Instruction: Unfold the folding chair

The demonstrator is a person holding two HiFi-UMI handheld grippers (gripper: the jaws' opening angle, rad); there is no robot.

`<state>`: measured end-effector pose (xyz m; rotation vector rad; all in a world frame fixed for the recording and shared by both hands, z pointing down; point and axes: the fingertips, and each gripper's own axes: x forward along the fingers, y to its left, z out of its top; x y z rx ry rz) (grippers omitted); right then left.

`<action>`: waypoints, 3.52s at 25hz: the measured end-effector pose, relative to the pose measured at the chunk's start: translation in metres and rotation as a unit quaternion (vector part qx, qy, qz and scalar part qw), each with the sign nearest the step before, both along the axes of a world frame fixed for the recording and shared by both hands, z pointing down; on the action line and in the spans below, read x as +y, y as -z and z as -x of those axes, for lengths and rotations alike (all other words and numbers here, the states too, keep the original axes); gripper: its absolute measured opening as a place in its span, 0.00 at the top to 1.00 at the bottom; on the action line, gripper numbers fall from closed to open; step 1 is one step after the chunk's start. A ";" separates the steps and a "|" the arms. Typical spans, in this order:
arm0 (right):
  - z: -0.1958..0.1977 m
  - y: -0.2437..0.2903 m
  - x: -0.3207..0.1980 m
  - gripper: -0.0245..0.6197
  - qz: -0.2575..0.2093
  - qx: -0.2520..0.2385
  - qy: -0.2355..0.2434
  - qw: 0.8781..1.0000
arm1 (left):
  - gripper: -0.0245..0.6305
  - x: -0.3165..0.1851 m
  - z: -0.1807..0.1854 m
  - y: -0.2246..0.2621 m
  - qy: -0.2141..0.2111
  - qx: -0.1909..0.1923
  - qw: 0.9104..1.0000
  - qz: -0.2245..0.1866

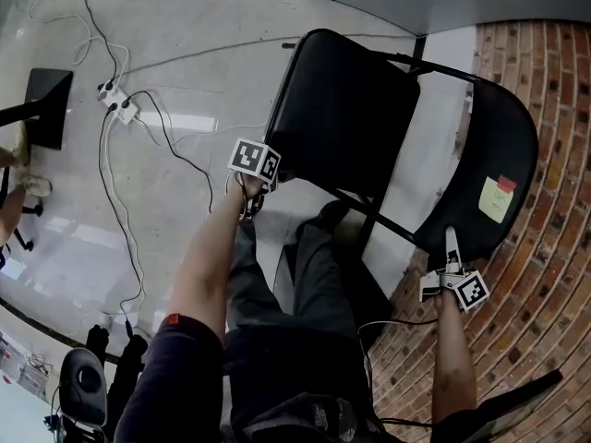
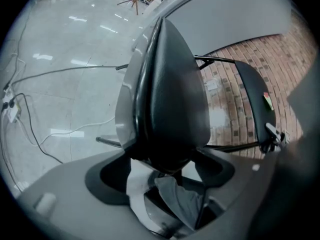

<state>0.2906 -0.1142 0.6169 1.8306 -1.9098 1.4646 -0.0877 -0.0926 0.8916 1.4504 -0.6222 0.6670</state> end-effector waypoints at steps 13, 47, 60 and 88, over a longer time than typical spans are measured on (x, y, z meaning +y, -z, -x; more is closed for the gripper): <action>0.038 0.008 0.004 0.81 0.010 0.032 0.002 0.999 | 0.35 0.000 0.022 -0.017 0.015 0.013 1.000 0.005; 0.012 0.044 0.049 0.36 0.158 0.225 -0.123 0.954 | 0.35 -0.010 0.190 0.135 0.009 -0.026 0.998 -0.063; 0.037 0.160 0.003 0.36 0.004 0.301 -0.097 0.949 | 0.44 -0.103 0.187 0.270 0.061 0.006 0.973 -0.224; 0.361 0.233 -0.065 0.96 -0.221 -0.067 0.407 0.884 | 0.96 -0.046 0.183 0.446 0.249 -0.019 0.899 -0.359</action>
